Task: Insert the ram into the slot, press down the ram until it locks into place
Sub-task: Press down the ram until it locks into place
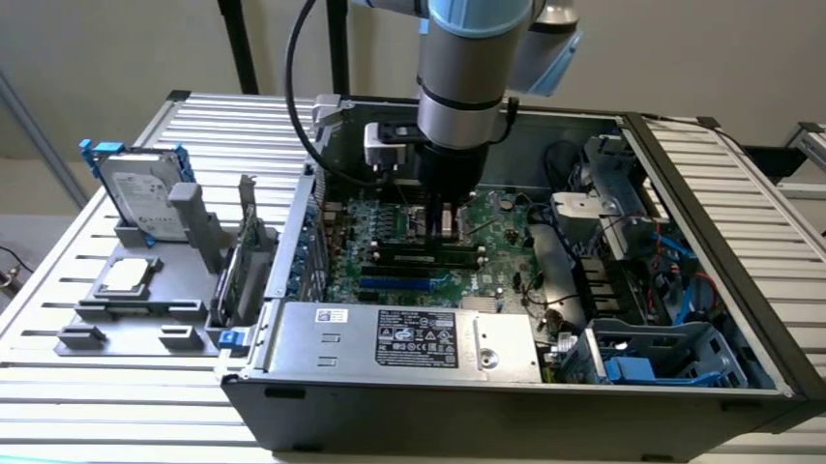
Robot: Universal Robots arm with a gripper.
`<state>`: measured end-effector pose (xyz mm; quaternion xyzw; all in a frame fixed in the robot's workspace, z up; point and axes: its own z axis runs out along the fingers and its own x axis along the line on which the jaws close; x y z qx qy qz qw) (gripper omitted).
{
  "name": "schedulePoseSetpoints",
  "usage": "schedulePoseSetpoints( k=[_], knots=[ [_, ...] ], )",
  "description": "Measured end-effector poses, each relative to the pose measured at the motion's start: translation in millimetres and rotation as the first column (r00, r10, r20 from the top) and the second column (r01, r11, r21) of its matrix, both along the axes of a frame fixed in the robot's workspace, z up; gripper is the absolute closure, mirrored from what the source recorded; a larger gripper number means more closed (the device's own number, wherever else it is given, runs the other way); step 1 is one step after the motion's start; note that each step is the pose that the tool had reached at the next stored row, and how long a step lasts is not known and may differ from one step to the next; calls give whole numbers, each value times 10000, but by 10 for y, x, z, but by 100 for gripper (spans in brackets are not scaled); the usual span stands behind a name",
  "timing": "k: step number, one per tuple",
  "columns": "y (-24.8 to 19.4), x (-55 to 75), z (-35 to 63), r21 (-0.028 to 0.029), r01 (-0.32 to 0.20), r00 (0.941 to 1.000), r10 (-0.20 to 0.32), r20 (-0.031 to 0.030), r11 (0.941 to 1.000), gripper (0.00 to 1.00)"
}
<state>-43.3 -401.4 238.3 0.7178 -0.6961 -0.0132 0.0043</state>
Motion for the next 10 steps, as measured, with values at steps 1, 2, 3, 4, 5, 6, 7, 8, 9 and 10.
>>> schedulePoseSetpoints(
  k=[1,2,3,4,5,6,7,8,9,10],
  knots=[
    [-3,1,44,-2,-2,10000,2,-14,10000,90],
    [-5,3,82,-1,-1,10000,1,-22,10000,90],
    [-7,7,113,-4,-2,10000,2,-33,10000,90],
    [-7,9,118,-2,-3,10000,3,-36,10000,90],
    [-7,9,117,-1,-1,10000,1,-36,10000,90],
    [-7,9,118,-1,-1,10000,1,-37,10000,90],
    [-7,9,118,-1,-1,10000,1,-37,10000,90],
    [-7,10,118,-1,-2,10000,2,-37,10000,90],
    [-7,10,118,-1,-2,10000,2,-37,10000,90],
    [-7,10,118,-2,-2,10000,2,-38,10000,90]
  ],
)
